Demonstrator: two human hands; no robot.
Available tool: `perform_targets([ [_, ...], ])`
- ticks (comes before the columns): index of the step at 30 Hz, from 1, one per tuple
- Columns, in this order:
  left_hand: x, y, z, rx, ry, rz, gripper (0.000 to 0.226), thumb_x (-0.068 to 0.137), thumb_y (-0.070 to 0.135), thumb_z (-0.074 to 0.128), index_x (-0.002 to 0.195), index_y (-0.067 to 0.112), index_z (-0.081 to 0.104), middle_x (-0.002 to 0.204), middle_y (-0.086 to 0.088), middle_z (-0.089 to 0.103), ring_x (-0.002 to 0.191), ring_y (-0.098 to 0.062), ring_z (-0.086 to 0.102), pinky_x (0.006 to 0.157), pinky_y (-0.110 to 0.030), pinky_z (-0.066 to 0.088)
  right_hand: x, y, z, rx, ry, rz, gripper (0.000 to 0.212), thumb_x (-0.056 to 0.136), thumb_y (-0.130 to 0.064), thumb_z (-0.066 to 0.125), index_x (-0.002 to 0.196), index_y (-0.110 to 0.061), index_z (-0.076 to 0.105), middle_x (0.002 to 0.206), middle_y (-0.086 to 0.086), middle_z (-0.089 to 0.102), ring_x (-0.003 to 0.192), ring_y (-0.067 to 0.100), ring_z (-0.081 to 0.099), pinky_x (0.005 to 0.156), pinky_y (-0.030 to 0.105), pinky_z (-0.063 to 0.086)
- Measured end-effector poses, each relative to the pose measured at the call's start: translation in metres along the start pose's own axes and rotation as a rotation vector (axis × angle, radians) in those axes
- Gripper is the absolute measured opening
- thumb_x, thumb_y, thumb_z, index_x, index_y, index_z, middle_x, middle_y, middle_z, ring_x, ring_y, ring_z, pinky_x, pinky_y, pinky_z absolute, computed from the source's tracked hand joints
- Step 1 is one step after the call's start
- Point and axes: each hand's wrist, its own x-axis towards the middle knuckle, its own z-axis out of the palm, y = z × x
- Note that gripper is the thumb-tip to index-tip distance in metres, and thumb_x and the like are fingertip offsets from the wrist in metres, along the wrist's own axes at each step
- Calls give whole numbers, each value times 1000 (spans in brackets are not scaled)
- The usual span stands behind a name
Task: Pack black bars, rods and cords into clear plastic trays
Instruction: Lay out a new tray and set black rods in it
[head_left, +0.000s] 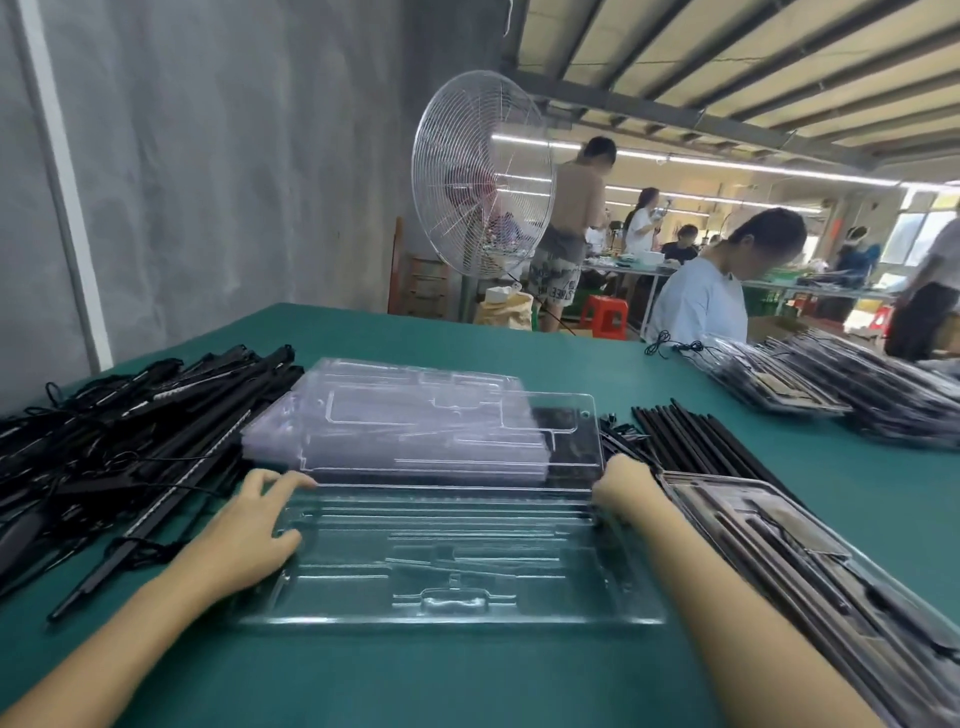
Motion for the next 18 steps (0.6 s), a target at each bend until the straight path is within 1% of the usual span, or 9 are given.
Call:
perform_targets([
  [2, -2, 2, 1, -46, 39, 7, 52, 79, 13, 56, 114, 48, 41, 114, 6, 34, 90, -11, 50, 86, -35, 45, 9, -9, -14, 19, 59, -22, 26, 87, -4, 46, 63, -7, 34, 69, 8, 44, 77, 27, 47, 63, 29, 37],
  [3, -2, 3, 3, -64, 61, 3, 52, 79, 11, 56, 115, 46, 43, 114, 6, 35, 92, -12, 49, 87, -35, 44, 12, -12, -22, 37, 114, -28, 27, 88, -6, 47, 64, -7, 34, 74, 10, 47, 81, 28, 46, 63, 29, 35],
  [5, -2, 4, 7, -96, 106, -7, 52, 79, 7, 57, 116, 42, 47, 115, 4, 38, 97, -17, 48, 89, -36, 43, 21, -16, -34, -13, 213, -23, 18, 90, -10, 48, 76, -4, 41, 96, 20, 54, 100, 33, 47, 69, 30, 33],
  [7, 0, 4, 11, -160, 152, -19, 47, 78, 4, 59, 111, 37, 51, 113, 1, 45, 95, -21, 51, 86, -35, 43, 30, -12, -41, -84, 253, -8, 9, 91, -8, 45, 86, -2, 48, 112, 24, 55, 115, 36, 43, 77, 36, 37],
  [10, 5, 0, 14, -277, 236, -41, 33, 76, -1, 64, 86, 29, 54, 94, -1, 61, 74, -25, 58, 60, -29, 44, 41, 3, -44, -217, 229, 81, 20, 90, -6, 43, 105, 1, 54, 123, 23, 53, 119, 37, 43, 93, 41, 39],
  [11, 6, -1, 15, -284, 252, -47, 31, 75, -2, 65, 78, 28, 56, 84, -2, 64, 69, -26, 59, 58, -29, 42, 45, 9, -43, -241, 204, 119, 26, 91, -7, 43, 113, 0, 54, 125, 21, 53, 119, 37, 45, 96, 42, 38],
  [13, 8, -4, 18, -313, 265, -59, 32, 75, -4, 66, 64, 26, 61, 72, -1, 67, 69, -27, 61, 60, -29, 42, 49, 20, -39, -250, 127, 194, 31, 91, -9, 43, 119, -2, 53, 127, 19, 53, 118, 36, 48, 97, 42, 39],
  [15, 10, -6, 20, -354, 265, -64, 32, 74, -7, 66, 58, 21, 63, 72, 2, 68, 73, -28, 63, 62, -27, 41, 52, 28, -35, -232, 55, 264, 33, 90, -9, 42, 121, -3, 53, 127, 16, 53, 115, 34, 50, 94, 39, 41],
  [18, 12, -7, 22, -375, 266, -65, 32, 74, -8, 66, 58, 20, 65, 80, 10, 68, 76, -22, 62, 65, -25, 41, 57, 34, -36, -240, 35, 292, 33, 91, -7, 41, 121, -5, 54, 128, 14, 54, 112, 32, 53, 85, 36, 39],
])
